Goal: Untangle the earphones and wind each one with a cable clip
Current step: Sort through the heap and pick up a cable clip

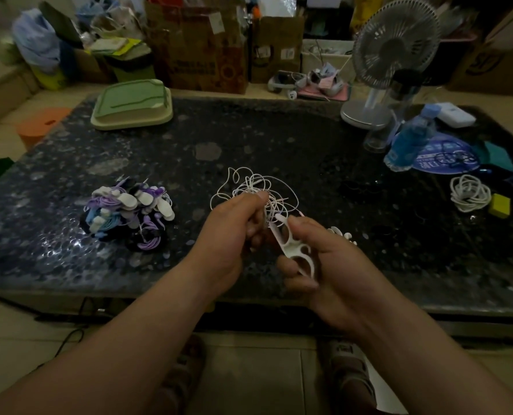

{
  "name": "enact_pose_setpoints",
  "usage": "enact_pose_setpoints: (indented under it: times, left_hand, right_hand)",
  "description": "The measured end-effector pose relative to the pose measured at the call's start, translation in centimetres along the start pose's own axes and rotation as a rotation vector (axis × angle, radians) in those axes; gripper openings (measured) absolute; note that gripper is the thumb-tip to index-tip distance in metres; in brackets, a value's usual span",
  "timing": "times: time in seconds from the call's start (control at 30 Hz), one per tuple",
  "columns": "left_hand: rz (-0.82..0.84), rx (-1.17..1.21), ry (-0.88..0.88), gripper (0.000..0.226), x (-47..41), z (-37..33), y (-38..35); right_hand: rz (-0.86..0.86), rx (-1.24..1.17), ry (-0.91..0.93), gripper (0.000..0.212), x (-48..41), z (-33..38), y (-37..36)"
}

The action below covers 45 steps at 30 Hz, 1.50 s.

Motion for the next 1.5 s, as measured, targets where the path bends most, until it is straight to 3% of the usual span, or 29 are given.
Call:
enact_pose_setpoints:
  times: [0.13,0.27,0.5,0.73,0.93,1.13,1.5]
  left_hand:
    - [-0.038,0.007,0.015,0.043,-0.1,0.0,0.4]
    - [-0.064,0.022,0.028,0.043,-0.2,0.1,0.4]
    - [-0.082,0.038,0.046,0.045,-0.2,0.2,0.5]
    - [-0.066,0.042,0.019,0.045,-0.2,0.0,0.3]
    - [-0.007,0.107,0.000,0.047,0.3,-0.3,-0.3]
    - [-0.013,0.118,-0.046,0.053,0.5,-0.6,-0.6]
    - [-0.033,-0.064,-0.175,0.049,0.7,-0.5,-0.9]
  right_hand:
    - [-0.032,0.173,0.049,0.017,0.1,0.3,0.6]
    - [-0.006,0.147,0.040,0.035,0.2,0.5,0.5]
    - [-0.014,0.153,0.074,0.022,-0.1,0.3,0.2]
    - [-0.021,0.009,0.049,0.008,-0.4,0.0,-0.1]
    - [0.001,-0.123,-0.024,0.026,-0.6,-0.7,-0.3]
    - [0.018,-0.047,-0.015,0.029,-1.1,-1.0,-0.6]
    - [-0.170,0.187,0.035,0.040,-1.1,0.1,0.1]
Point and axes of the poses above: each hand's wrist, its own x-axis away from the middle knuckle, its own y-axis out of the back of the hand, z = x × y, the point moved 5 cm from there along -x, towards the middle knuckle, and after that the axes turned 4 degrees about x, right-handed, at the moved point
